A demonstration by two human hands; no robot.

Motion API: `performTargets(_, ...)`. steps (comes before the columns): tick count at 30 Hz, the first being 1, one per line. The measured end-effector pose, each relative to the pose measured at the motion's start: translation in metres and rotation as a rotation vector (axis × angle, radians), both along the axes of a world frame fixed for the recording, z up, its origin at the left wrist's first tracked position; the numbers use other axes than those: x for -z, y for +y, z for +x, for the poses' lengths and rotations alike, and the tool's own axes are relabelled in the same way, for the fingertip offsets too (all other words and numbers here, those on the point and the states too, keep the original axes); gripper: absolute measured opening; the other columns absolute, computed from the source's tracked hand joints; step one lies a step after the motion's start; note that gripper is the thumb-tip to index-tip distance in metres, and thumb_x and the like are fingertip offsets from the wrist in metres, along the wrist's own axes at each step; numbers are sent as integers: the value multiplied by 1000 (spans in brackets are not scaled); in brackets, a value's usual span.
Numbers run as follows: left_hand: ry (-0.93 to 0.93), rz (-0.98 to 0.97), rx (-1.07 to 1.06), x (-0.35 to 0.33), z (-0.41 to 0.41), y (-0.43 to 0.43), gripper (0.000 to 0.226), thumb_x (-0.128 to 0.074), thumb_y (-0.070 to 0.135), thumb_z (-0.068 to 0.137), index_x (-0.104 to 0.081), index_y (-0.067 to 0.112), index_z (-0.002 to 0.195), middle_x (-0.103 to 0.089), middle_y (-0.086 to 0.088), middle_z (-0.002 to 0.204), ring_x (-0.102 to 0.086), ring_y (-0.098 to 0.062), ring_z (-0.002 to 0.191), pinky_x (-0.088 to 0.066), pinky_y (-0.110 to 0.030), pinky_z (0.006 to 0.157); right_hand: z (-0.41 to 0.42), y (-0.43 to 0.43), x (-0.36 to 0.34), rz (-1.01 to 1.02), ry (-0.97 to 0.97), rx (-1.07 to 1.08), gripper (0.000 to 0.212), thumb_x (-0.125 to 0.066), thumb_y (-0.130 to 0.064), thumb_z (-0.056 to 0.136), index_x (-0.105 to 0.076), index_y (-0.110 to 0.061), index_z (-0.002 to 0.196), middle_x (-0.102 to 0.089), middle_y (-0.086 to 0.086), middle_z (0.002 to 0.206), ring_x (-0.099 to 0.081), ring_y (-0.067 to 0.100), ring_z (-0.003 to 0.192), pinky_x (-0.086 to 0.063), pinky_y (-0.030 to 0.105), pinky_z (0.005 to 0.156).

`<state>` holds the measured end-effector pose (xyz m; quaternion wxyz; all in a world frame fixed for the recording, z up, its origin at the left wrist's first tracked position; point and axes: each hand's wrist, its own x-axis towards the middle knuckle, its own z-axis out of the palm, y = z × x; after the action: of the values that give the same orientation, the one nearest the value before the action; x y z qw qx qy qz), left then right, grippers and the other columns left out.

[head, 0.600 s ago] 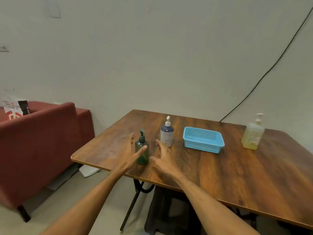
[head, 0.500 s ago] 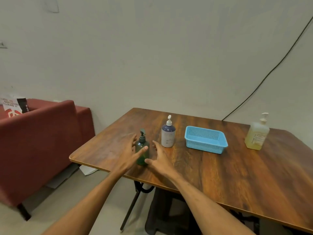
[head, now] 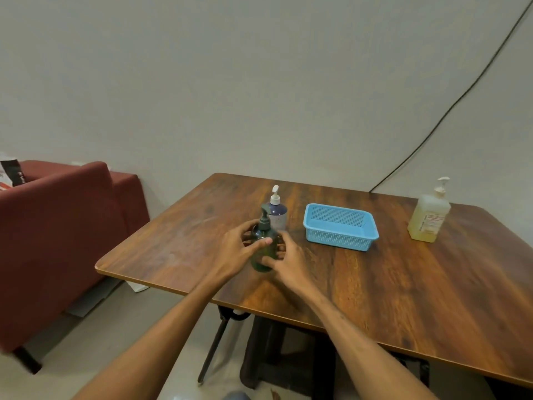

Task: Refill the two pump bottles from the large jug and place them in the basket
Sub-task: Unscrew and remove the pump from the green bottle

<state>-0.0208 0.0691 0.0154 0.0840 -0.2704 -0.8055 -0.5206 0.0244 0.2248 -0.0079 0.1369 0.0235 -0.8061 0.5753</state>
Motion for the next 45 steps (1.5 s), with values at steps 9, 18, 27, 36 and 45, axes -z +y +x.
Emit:
performTargets(9, -75, -17, 192, 9, 34, 96, 57, -72, 39, 89, -54, 23, 140, -63, 11, 133, -60, -1, 119, -52, -21, 96, 53, 90, 15, -6, -1, 159, 68, -80, -15, 78, -44, -42, 128, -54, -21, 127, -54, 2, 118, -50, 34, 100)
performTargets(18, -197, 12, 257, 14, 38, 109, 61, -75, 38, 87, -49, 29, 142, -59, 18, 131, -58, 4, 118, -49, -21, 99, 55, 110, 34, 9, -10, 176, 64, -85, -21, 70, -50, -44, 118, -61, -16, 122, -60, 5, 113, -56, 43, 93)
performTargets(27, -207, 201, 314, 8, 32, 111, 38, -61, 8, 96, -59, 6, 134, -70, -3, 126, -64, -14, 120, -52, -32, 102, 53, 106, 34, 71, 1, 192, 67, -88, -35, 66, -49, -50, 118, -59, -17, 122, -58, 4, 110, -55, 37, 94)
performTargets(36, -136, 350, 83, 7, 40, 127, 38, -89, 19, 70, -70, 11, 102, -74, 0, 100, -71, -9, 96, -58, -25, 85, 53, 103, 36, 64, -17, 200, 74, -87, -36, 68, -50, -40, 131, -59, -18, 125, -56, 5, 116, -53, 39, 98)
performTargets(45, -235, 309, 328, 2, 42, 121, 34, -58, 7, 98, -60, 14, 131, -69, 5, 125, -63, -7, 120, -53, -22, 97, 53, 104, 36, 29, -40, 179, 73, -87, -32, 68, -50, -40, 131, -61, -15, 127, -56, 7, 120, -51, 43, 101)
